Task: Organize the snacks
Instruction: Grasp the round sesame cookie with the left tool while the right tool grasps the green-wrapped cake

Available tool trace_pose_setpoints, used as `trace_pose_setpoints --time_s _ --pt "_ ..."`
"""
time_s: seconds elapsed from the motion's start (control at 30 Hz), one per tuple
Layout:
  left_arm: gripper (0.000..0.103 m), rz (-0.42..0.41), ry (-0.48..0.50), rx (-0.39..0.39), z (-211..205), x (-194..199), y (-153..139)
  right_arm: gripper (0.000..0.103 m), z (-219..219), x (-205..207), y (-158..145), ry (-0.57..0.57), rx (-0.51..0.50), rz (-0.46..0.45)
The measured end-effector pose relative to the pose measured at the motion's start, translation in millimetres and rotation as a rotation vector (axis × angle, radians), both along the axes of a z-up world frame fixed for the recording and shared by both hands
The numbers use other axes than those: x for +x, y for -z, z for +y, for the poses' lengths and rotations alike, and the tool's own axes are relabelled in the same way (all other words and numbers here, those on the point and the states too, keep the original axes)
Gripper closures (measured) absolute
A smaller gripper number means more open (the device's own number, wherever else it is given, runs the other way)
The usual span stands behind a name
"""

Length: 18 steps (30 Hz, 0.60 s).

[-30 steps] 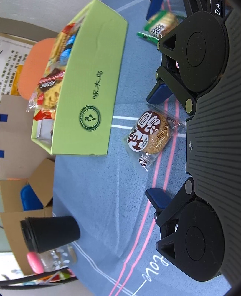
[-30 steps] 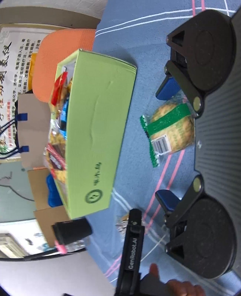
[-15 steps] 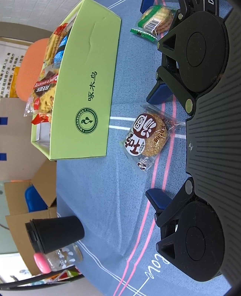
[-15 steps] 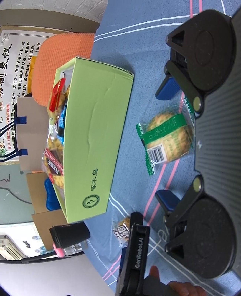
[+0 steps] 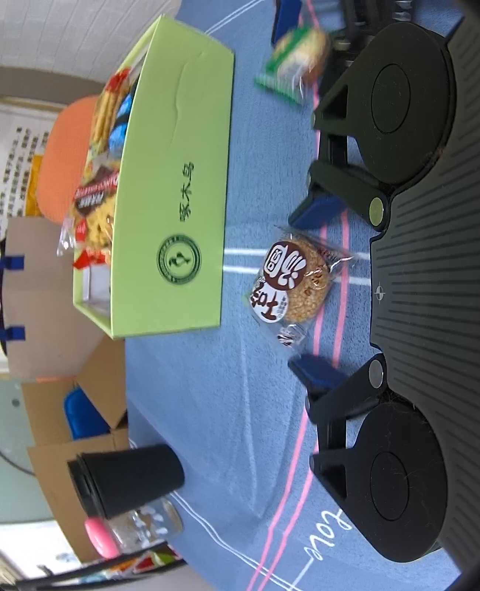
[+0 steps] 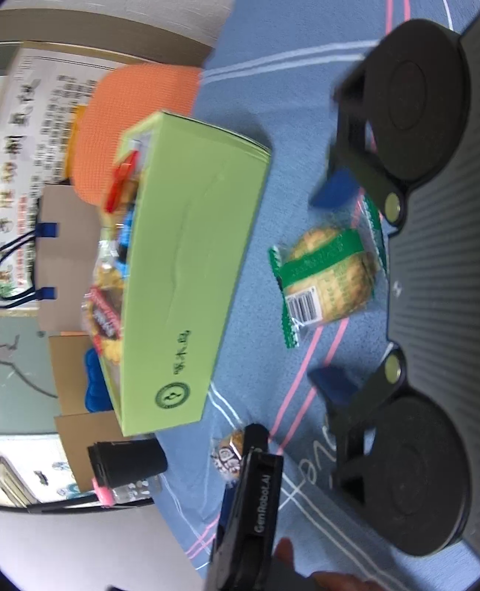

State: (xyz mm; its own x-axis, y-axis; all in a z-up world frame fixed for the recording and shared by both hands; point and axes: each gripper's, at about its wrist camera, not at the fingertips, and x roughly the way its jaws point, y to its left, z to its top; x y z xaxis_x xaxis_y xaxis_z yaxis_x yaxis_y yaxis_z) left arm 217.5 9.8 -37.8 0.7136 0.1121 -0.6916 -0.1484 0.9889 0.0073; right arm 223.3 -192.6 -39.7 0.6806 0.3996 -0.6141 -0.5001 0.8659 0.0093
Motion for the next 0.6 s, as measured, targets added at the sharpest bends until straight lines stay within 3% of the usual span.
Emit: trace_pose_setpoints --time_s 0.07,0.2,0.27,0.33,0.43,0.47,0.5,0.57,0.6 --pt "0.068 0.005 0.023 -0.02 1 -3 -4 0.049 -2 -3 -3 0.005 0.026 0.011" --pt "0.079 0.025 0.07 -0.161 17 -12 -12 0.05 -7 -16 -5 0.001 0.086 0.034" --pt "0.103 0.028 0.105 -0.25 25 -19 -18 0.05 -14 -23 -11 -0.012 0.171 0.063" --pt "0.103 0.028 0.128 -0.292 28 -24 -24 0.05 -13 -29 -16 -0.02 0.188 0.067" --pt "0.103 0.055 0.141 -0.282 31 -24 -23 0.05 -8 -33 -22 -0.014 0.162 0.047" --pt "0.09 0.071 0.129 -0.266 31 -24 -20 0.05 -6 -32 -21 -0.005 0.146 0.042" --pt "0.068 0.083 0.115 -0.252 32 -24 -17 0.05 -4 -31 -19 0.004 0.117 0.036" --pt "0.057 0.058 0.09 -0.222 32 -31 -18 0.049 -2 -30 -14 0.014 0.076 0.029" --pt "0.044 0.049 0.079 -0.21 33 -32 -19 0.048 -3 -29 -11 0.016 0.073 0.035"
